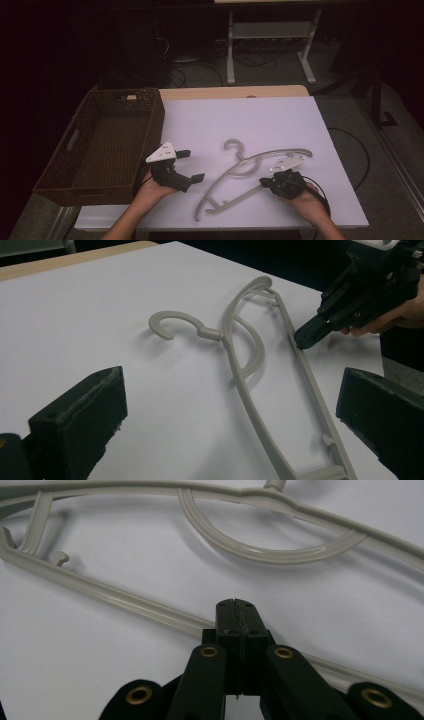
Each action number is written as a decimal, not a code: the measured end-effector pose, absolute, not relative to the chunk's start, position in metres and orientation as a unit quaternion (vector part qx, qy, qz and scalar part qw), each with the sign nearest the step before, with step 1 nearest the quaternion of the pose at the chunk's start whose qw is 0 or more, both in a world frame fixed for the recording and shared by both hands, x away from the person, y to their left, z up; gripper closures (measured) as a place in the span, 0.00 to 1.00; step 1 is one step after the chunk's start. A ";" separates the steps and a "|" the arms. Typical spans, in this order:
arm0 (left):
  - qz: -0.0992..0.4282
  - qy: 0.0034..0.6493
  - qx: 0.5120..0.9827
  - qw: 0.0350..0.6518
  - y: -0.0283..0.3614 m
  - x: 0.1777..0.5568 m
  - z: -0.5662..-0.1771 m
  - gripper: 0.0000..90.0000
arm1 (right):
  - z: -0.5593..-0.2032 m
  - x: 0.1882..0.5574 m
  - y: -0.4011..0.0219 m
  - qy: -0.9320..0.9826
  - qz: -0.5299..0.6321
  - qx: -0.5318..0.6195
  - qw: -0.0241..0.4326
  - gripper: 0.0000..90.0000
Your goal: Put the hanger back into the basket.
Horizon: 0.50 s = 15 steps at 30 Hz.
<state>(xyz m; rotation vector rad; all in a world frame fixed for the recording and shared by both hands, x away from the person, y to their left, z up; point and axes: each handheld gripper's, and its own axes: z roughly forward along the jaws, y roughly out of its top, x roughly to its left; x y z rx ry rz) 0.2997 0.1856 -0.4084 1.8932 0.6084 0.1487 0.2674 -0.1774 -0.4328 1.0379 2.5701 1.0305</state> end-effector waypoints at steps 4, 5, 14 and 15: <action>0.061 0.256 0.798 0.541 0.185 0.299 -0.408 0.00 | -0.435 0.267 -0.177 0.868 0.340 0.350 0.091 0.99; 0.061 0.256 0.798 0.542 0.185 0.299 -0.408 0.00 | -0.436 0.266 -0.176 0.870 0.336 0.350 0.089 0.99; 0.060 0.244 0.811 0.528 0.178 0.298 -0.410 0.00 | -0.442 0.265 -0.174 0.878 0.319 0.346 0.087 0.99; 0.057 0.244 0.812 0.527 0.176 0.298 -0.410 0.00 | -0.442 0.265 -0.174 0.878 0.319 0.347 0.087 0.99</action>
